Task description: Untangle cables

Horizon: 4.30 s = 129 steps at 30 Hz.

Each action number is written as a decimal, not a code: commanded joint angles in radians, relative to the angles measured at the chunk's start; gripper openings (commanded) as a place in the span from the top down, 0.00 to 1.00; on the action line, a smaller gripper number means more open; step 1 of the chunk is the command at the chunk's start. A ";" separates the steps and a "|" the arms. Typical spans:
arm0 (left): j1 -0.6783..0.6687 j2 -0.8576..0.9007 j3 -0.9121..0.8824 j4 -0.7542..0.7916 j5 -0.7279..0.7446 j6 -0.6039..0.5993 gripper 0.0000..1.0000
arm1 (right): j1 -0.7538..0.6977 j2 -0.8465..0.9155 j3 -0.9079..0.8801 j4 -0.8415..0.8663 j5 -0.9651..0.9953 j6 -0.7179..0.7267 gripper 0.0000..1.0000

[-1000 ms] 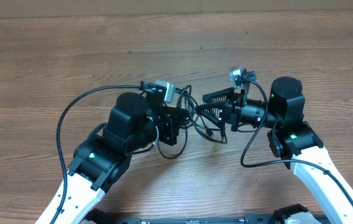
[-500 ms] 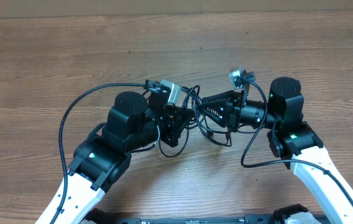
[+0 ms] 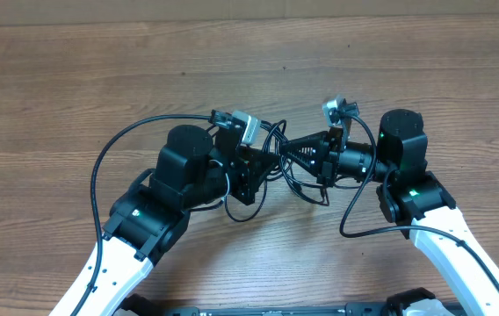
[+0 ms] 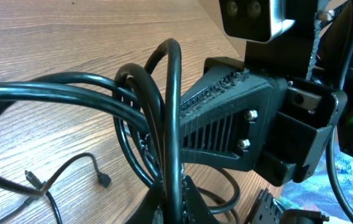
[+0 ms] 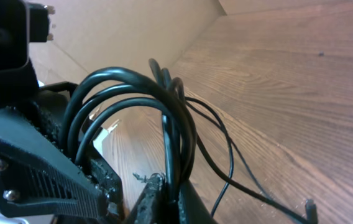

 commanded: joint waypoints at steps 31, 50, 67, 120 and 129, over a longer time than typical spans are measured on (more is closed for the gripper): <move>-0.005 0.003 0.019 -0.048 -0.391 -0.435 0.95 | 0.003 -0.014 0.017 0.010 -0.223 -0.050 0.66; -0.005 0.003 0.019 -0.024 0.026 -0.083 0.96 | 0.003 -0.013 0.017 -0.014 0.006 -0.054 0.56; -0.005 0.003 0.019 -0.042 -0.252 -0.242 0.95 | 0.003 -0.013 0.017 -0.080 -0.002 -0.054 0.96; -0.007 0.003 0.019 -0.064 -0.153 -0.345 0.95 | 0.004 -0.011 0.017 -0.096 0.081 -0.103 0.28; -0.007 0.003 0.019 -0.072 -0.153 -0.345 0.95 | 0.004 -0.011 0.017 -0.099 0.080 -0.102 0.28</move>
